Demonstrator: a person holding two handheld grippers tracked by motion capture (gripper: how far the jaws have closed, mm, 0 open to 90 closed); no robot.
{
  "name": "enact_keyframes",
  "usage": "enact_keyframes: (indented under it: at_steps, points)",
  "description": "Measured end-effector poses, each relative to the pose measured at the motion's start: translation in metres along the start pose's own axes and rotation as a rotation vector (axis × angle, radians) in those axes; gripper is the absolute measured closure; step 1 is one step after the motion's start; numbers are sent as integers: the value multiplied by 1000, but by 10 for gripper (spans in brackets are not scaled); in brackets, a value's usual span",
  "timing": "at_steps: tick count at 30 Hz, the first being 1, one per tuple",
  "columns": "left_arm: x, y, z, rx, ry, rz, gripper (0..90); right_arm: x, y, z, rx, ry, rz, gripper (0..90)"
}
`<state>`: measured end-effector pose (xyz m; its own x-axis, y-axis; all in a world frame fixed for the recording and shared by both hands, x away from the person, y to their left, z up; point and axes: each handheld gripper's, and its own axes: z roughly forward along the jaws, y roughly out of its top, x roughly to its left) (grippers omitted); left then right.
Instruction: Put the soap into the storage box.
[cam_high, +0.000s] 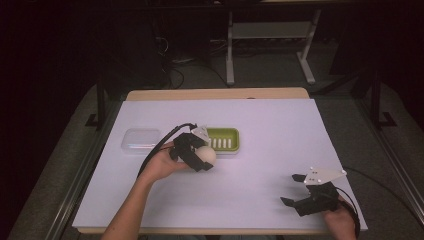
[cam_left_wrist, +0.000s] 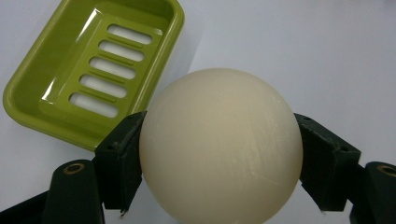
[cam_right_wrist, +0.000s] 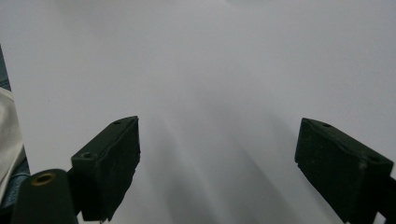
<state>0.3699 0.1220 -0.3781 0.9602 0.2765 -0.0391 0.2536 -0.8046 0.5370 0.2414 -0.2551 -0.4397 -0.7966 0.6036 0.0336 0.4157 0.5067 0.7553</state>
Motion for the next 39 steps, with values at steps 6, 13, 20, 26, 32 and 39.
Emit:
enact_keyframes:
  at_steps: [6, 13, 20, 26, 32, 39]
  points:
    - [6, 6, 4, 12, -4, 8, 251, 1, 0, -1, -2, 0, 8, 134]
    - [11, 14, 8, 24, -9, 14, 252, 0, 0, -2, -11, 0, 0, 134]
    - [16, 23, 10, 33, -14, 30, 252, 0, 0, -2, -9, 1, -8, 134]
    - [22, 28, 11, 41, -15, 35, 252, 0, 0, -3, -11, -1, -7, 134]
    - [29, 31, 10, 29, -12, 21, 252, -1, -1, -4, -16, -1, -4, 134]
    - [34, 37, 7, 5, -11, 20, 252, 1, -1, -5, -14, -3, 1, 134]
